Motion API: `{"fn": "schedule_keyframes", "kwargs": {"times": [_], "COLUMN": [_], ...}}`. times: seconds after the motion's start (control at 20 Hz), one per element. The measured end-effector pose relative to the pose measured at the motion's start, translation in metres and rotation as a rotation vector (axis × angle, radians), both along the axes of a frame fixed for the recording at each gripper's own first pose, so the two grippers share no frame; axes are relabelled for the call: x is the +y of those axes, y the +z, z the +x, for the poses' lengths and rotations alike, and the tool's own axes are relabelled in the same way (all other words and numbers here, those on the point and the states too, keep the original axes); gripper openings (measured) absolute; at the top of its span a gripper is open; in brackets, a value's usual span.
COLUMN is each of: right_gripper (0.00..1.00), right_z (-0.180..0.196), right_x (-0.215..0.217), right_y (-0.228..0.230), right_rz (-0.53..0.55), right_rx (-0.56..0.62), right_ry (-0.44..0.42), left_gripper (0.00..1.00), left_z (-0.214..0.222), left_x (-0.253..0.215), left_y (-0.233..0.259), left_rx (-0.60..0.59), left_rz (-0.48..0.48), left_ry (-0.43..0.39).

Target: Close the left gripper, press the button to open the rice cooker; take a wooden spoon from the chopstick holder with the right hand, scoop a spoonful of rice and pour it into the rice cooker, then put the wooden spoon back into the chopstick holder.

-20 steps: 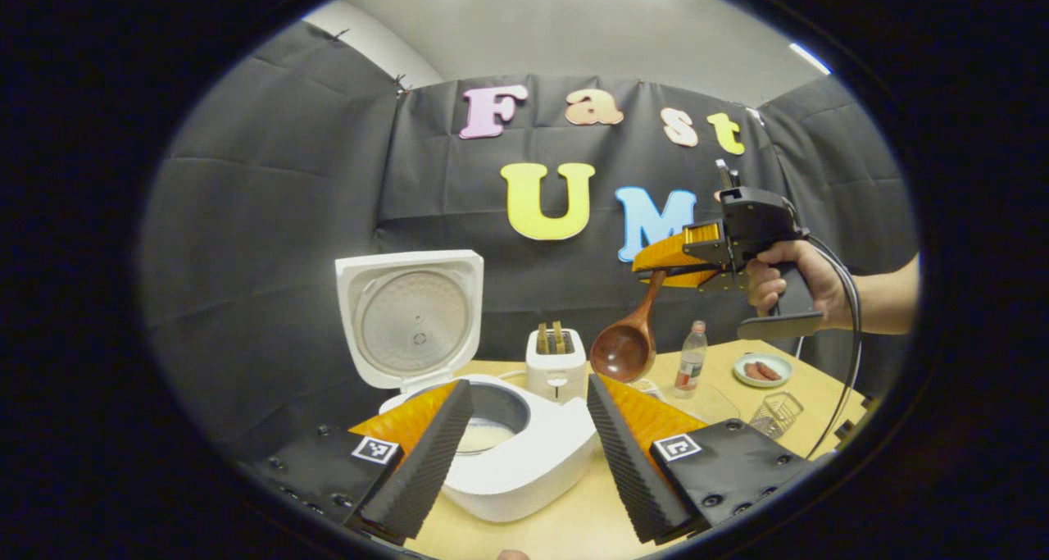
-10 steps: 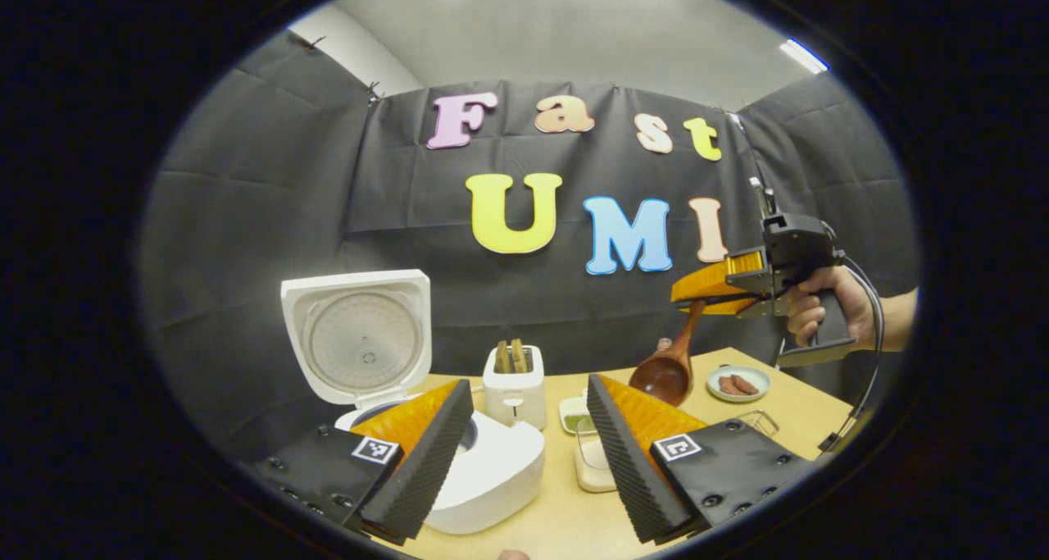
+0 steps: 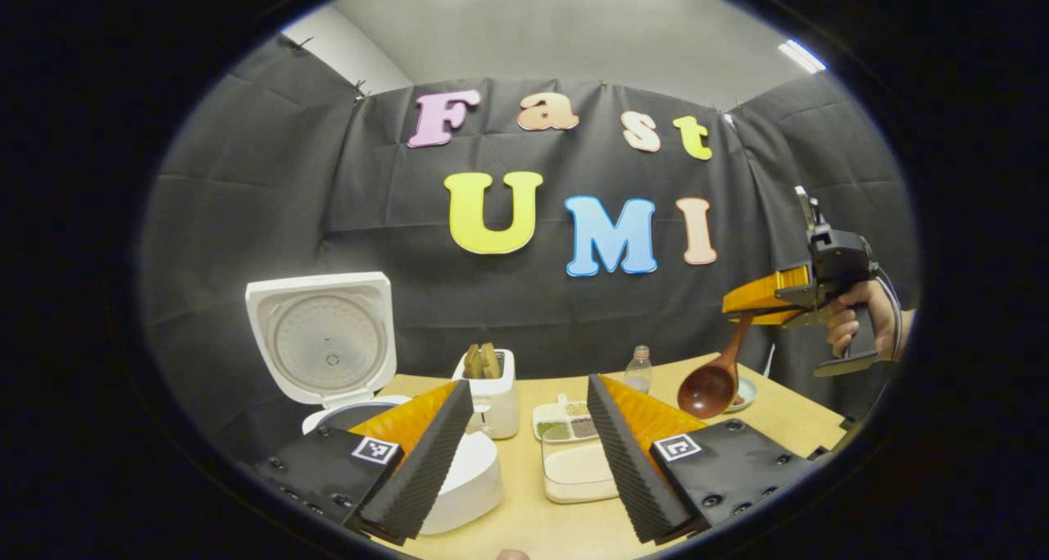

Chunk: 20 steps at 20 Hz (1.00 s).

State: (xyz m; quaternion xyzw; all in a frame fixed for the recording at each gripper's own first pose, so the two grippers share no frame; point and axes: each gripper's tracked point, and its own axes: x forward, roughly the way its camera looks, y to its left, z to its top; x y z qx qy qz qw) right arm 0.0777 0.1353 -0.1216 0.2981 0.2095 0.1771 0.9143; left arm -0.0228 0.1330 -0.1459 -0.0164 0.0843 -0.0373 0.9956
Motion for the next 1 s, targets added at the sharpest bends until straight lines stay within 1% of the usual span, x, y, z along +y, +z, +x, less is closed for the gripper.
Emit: {"fn": "schedule_keyframes", "kwargs": {"times": [0.05,0.1,0.25,0.45,0.6,0.75,0.8,0.9,0.95,1.0], "right_gripper": [0.14,0.14,0.13,0.14,0.14,0.14,0.13,0.14,0.14,0.14], "right_z": [-0.002,-0.003,-0.009,-0.019,-0.023,-0.023,-0.023,-0.019,-0.016,-0.015], "right_x": [-0.012,-0.024,-0.057,-0.078,-0.084,-0.084,-0.083,-0.076,-0.073,-0.072], "right_y": [-0.002,-0.006,-0.02,-0.045,-0.068,-0.087,-0.096,-0.104,-0.11,-0.117], "right_rz": [-0.005,-0.016,-0.079,-0.131,-0.188,-0.219,-0.23,-0.256,-0.261,-0.266], "right_rx": [0.004,0.007,0.011,0.044,0.06,0.079,0.092,0.106,0.113,0.124], "right_ry": [-0.02,-0.041,-0.106,-0.156,-0.186,-0.199,-0.197,-0.193,-0.186,-0.179], "left_gripper": [0.96,0.97,0.97,0.96,0.96,0.97,0.96,0.97,0.96,0.98], "left_z": [0.0,0.004,0.009,0.011,0.008,0.002,0.0,-0.002,-0.003,-0.005], "left_x": [-0.005,-0.006,-0.01,-0.02,-0.027,-0.029,-0.029,-0.028,-0.026,-0.024], "left_y": [0.0,0.004,0.01,0.008,0.014,0.019,0.02,0.019,0.016,0.017], "left_rx": [-0.002,-0.011,-0.02,0.01,0.001,-0.009,-0.005,0.006,0.017,0.021], "left_rz": [-0.002,-0.001,0.003,0.006,0.022,0.058,0.066,0.065,0.065,0.067], "left_ry": [0.001,0.011,0.043,0.04,0.023,0.014,0.019,0.023,0.026,0.033]}}
